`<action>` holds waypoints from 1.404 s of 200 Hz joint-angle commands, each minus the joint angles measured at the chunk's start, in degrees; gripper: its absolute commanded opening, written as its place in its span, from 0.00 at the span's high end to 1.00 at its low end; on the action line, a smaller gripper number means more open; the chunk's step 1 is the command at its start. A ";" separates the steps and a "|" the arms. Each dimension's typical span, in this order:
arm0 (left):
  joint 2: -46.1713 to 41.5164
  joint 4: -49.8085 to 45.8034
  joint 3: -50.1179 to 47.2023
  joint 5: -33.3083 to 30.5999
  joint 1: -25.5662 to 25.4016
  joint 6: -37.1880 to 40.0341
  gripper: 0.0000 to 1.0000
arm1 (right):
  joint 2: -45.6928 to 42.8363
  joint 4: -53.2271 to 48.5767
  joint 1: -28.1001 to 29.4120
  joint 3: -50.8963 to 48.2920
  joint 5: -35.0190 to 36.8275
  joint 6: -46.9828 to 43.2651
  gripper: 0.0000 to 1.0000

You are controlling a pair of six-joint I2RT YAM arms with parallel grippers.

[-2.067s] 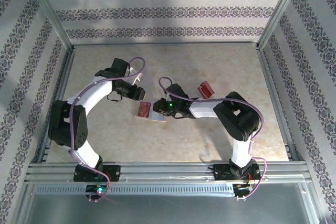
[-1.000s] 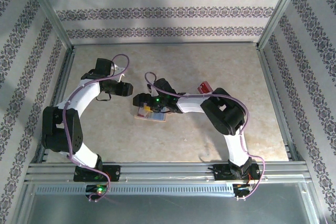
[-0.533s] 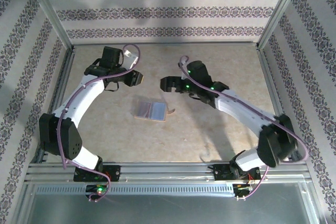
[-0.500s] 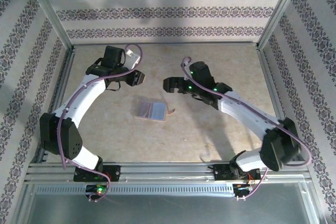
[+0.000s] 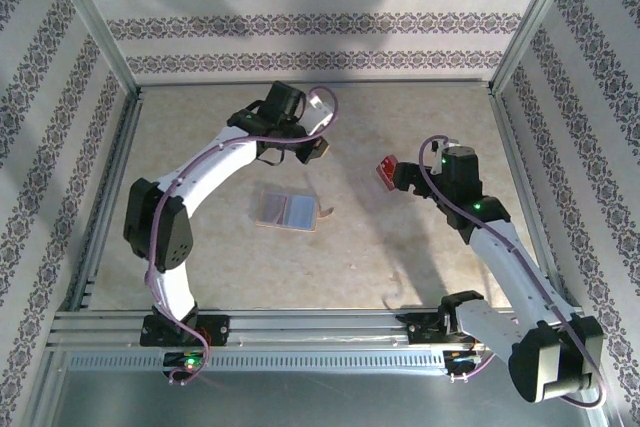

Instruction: Put the credit cards into the card holder

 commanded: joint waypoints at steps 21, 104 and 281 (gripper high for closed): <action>8.02 -0.82 7.62 2.48 -4.85 -4.72 1.00 | 3.37 -0.93 -1.50 2.05 -0.20 -7.01 0.02; 20.14 -2.80 18.05 2.78 -9.57 -6.23 1.00 | 15.82 -0.88 -5.53 7.39 -8.20 -9.72 0.06; 29.84 -4.23 19.33 0.54 -10.39 -5.03 1.00 | 33.33 -3.29 -4.55 17.18 -6.18 -13.51 0.16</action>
